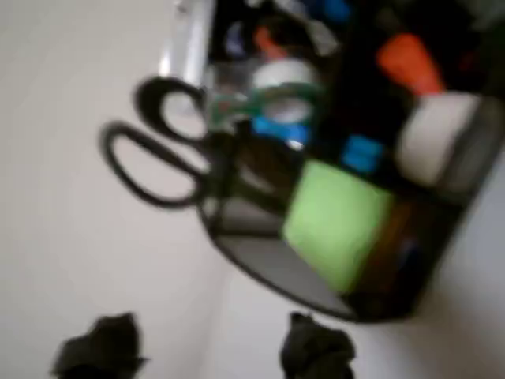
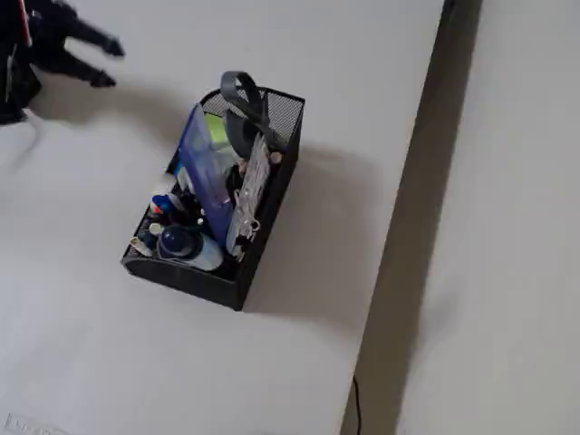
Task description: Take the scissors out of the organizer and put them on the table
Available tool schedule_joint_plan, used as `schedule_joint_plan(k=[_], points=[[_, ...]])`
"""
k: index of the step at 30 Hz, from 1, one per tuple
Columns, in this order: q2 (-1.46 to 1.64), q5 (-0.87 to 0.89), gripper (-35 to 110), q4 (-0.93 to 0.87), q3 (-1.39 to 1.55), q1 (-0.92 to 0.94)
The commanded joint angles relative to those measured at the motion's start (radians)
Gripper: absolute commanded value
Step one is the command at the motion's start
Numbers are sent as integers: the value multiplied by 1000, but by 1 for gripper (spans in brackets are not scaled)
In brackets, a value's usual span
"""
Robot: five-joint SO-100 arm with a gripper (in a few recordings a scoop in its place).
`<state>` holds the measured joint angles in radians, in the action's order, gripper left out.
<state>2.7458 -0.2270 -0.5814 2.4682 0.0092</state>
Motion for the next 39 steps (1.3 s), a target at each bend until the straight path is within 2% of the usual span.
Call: schedule_joint_plan(k=[1, 10, 27, 31, 36, 39], points=[[-360, 103, 32, 67, -410, -18], [-767, 175, 39, 94, -790, -71], [-1172, 219, 38, 160, -1140, -15], [-1227, 229, 32, 166, -1189, 2], [-1249, 272, 9, 178, -1206, 15], [-1244, 276, 5, 186, -1215, 18]])
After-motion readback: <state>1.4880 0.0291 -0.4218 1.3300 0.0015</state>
